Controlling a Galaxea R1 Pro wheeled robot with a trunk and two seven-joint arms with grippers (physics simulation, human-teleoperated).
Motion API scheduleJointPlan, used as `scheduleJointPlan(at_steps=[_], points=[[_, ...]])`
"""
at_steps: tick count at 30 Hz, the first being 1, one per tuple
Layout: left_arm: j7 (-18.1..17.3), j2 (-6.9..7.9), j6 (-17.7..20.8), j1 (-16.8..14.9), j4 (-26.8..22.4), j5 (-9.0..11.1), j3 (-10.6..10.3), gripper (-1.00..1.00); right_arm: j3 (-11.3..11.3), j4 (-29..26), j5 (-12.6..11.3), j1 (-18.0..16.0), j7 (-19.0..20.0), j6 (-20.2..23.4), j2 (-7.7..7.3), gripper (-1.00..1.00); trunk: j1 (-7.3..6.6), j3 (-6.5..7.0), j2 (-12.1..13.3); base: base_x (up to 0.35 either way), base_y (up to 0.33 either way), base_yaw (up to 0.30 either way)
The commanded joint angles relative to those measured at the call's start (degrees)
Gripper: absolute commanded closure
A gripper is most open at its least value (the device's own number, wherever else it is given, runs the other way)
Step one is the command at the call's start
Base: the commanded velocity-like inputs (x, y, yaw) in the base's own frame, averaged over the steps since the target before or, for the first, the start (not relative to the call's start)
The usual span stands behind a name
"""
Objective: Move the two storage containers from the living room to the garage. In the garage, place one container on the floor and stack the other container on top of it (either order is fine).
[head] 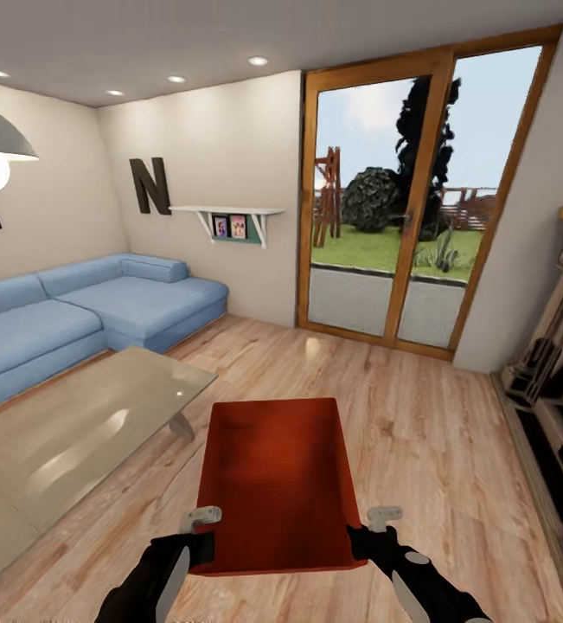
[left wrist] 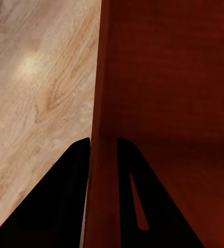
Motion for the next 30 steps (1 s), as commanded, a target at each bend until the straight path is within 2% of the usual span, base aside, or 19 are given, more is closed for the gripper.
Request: scheduleJointPlan(at_steps=[1,30], points=[[0.6,-0.13,-0.7,0.0,-0.2,-2.4,0.5,1.0,-0.1,0.1,-0.5,0.0,0.2,-0.1,0.33,1.0,-0.22,0.16,0.4,0.0,0.0,0.262],[0.6,-0.21,-0.7,0.0,-0.2,-2.4,0.5,1.0,-0.2,0.1,-0.4,0.0,0.2,-0.1,0.33,1.0,-6.59,6.34,12.0,0.0,0.0,0.268]])
